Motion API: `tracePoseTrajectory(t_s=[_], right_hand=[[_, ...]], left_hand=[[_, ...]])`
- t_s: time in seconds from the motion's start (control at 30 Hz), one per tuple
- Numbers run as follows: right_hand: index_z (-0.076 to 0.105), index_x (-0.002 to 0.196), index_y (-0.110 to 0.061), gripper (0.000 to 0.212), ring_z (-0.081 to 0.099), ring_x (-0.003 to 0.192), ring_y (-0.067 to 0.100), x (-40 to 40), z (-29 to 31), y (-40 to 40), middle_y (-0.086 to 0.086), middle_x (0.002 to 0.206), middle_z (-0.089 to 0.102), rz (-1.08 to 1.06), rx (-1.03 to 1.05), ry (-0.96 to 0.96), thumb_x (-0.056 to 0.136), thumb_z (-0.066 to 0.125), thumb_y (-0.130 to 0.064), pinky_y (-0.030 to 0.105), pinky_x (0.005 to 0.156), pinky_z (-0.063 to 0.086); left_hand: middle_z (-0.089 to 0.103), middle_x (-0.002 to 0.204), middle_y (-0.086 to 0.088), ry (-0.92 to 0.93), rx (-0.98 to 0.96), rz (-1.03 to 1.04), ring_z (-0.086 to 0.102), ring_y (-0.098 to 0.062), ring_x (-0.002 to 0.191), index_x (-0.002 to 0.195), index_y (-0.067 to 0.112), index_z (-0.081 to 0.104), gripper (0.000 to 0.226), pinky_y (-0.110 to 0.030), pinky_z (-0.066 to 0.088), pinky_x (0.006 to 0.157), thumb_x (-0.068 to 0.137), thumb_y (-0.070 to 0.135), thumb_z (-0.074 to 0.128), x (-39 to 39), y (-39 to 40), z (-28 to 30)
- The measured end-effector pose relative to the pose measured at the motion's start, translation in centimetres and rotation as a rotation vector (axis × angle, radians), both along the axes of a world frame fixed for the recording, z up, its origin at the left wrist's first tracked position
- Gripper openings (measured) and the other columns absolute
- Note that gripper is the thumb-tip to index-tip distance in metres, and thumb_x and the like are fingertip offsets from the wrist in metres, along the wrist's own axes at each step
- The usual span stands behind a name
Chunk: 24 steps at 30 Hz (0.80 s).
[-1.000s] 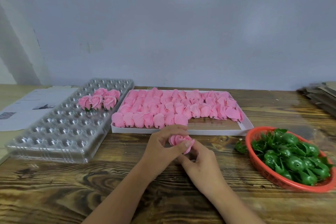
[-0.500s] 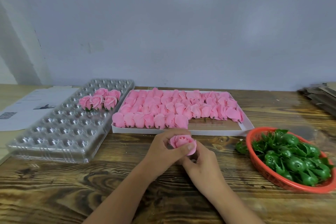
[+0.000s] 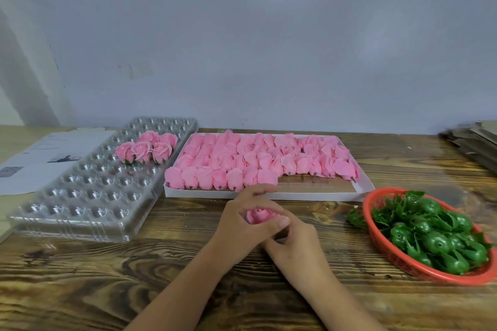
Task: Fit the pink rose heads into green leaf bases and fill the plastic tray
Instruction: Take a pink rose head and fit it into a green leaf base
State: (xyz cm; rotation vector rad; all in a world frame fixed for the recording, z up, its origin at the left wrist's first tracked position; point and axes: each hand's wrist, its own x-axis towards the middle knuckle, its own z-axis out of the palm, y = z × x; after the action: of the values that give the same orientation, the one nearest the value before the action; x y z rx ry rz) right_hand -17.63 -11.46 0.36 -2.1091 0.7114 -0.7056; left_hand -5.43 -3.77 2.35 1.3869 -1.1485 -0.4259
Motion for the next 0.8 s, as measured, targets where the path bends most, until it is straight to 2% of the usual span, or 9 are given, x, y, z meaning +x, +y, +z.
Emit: tracePoseTrajectory(t_s=[0.17, 0.27, 0.33, 0.47, 0.53, 0.6, 0.67, 0.73, 0.8], right_hand=[[0.063, 0.118, -0.037, 0.035, 0.068, 0.077, 0.005, -0.05, -0.25, -0.15, -0.012, 0.087, 0.073, -0.004, -0.027, 0.023, 0.085, 0.068, -0.029, 0.034, 0.071, 0.058], [0.062, 0.117, -0.035, 0.034, 0.068, 0.078, 0.004, -0.14, -0.37, -0.13, -0.012, 0.087, 0.073, 0.007, -0.01, -0.001, 0.085, 0.065, -0.026, 0.035, 0.071, 0.058], [0.062, 0.118, -0.038, 0.035, 0.068, 0.079, 0.002, -0.15, -0.45, -0.19, -0.014, 0.088, 0.073, 0.015, -0.009, -0.027, 0.085, 0.064, -0.026, 0.031, 0.071, 0.058], [0.062, 0.102, -0.044, 0.032, 0.066, 0.074, -0.003, -0.17, -0.56, -0.29, -0.026, 0.088, 0.07, 0.009, -0.021, -0.122, 0.084, 0.067, -0.019, 0.008, 0.062, 0.047], [0.061, 0.103, -0.045, 0.029, 0.066, 0.074, -0.005, -0.06, -0.34, -0.13, -0.031, 0.089, 0.068, -0.022, -0.023, -0.162, 0.081, 0.066, -0.028, 0.006, 0.061, 0.045], [0.062, 0.107, -0.044, 0.03, 0.067, 0.074, -0.003, 0.09, -0.12, -0.01, -0.031, 0.089, 0.069, -0.047, -0.008, -0.204, 0.076, 0.063, -0.041, 0.006, 0.062, 0.046], [0.061, 0.106, -0.045, 0.031, 0.067, 0.074, -0.002, 0.16, -0.26, -0.11, -0.029, 0.089, 0.069, -0.061, -0.004, -0.203, 0.075, 0.064, -0.042, 0.009, 0.061, 0.048], [0.059, 0.101, -0.046, 0.028, 0.066, 0.073, -0.001, 0.12, -0.48, -0.22, -0.026, 0.086, 0.069, -0.083, 0.0, -0.157, 0.074, 0.066, -0.043, 0.017, 0.062, 0.052], [0.058, 0.098, -0.044, 0.033, 0.065, 0.071, 0.0, 0.07, -0.69, -0.34, -0.017, 0.077, 0.069, -0.114, 0.012, -0.099, 0.067, 0.058, -0.055, 0.024, 0.062, 0.055]], left_hand=[[0.067, 0.122, 0.022, -0.002, 0.011, 0.006, 0.061, -0.004, 0.12, 0.09, 0.042, 0.078, 0.022, -0.017, 0.048, 0.099, 0.069, 0.049, 0.079, -0.1, -0.25, -0.38], [0.068, 0.118, 0.024, -0.018, 0.04, -0.006, 0.061, -0.003, 0.119, 0.095, 0.044, 0.076, 0.025, -0.015, 0.046, 0.099, 0.07, 0.044, 0.081, -0.07, -0.25, -0.45], [0.069, 0.117, 0.022, -0.01, 0.045, -0.01, 0.062, -0.004, 0.117, 0.096, 0.045, 0.076, 0.026, -0.017, 0.048, 0.099, 0.072, 0.037, 0.083, -0.02, -0.24, -0.45], [0.068, 0.114, 0.014, 0.048, 0.068, -0.03, 0.067, -0.009, 0.108, 0.122, 0.033, 0.067, 0.059, -0.02, 0.054, 0.089, 0.067, 0.046, 0.086, 0.03, -0.25, -0.36], [0.066, 0.121, 0.015, 0.085, 0.061, -0.032, 0.066, -0.01, 0.113, 0.131, 0.033, 0.059, 0.073, -0.022, 0.055, 0.089, 0.066, 0.048, 0.087, 0.11, -0.27, -0.42], [0.065, 0.13, 0.011, 0.167, 0.04, -0.039, 0.065, -0.012, 0.119, 0.136, 0.036, 0.055, 0.079, -0.026, 0.056, 0.093, 0.065, 0.047, 0.089, 0.16, -0.23, -0.41], [0.066, 0.131, 0.008, 0.195, 0.051, -0.056, 0.066, -0.014, 0.118, 0.132, 0.043, 0.058, 0.075, -0.029, 0.056, 0.094, 0.064, 0.047, 0.09, 0.07, -0.22, -0.25], [0.068, 0.127, 0.008, 0.156, 0.062, -0.078, 0.068, -0.014, 0.115, 0.122, 0.049, 0.064, 0.062, -0.025, 0.056, 0.09, 0.066, 0.045, 0.089, -0.23, -0.25, -0.13], [0.07, 0.126, 0.01, 0.134, 0.062, -0.09, 0.068, -0.011, 0.113, 0.12, 0.046, 0.066, 0.056, -0.02, 0.054, 0.089, 0.068, 0.042, 0.088, -0.57, -0.26, -0.15]])
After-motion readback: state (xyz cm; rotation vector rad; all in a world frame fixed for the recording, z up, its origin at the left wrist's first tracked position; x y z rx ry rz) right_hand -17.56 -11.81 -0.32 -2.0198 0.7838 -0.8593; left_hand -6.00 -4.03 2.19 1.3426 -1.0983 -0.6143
